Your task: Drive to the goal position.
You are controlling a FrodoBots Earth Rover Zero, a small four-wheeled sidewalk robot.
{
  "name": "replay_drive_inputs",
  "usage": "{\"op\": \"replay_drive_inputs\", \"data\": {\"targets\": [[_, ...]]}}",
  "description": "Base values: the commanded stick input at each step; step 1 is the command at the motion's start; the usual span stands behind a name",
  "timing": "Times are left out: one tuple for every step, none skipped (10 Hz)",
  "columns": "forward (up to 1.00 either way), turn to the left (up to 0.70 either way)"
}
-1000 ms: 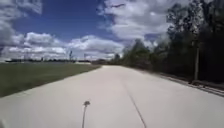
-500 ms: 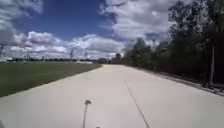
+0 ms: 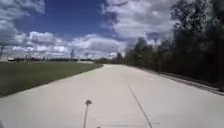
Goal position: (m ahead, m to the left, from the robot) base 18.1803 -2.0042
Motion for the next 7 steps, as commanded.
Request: {"op": "replay_drive_inputs", "data": {"targets": [[1.0, 0.0], [1.0, 0.02], [1.0, 0.0], [1.0, 0.0], [1.0, 0.0], [1.0, 0.0], [1.0, 0.0]]}}
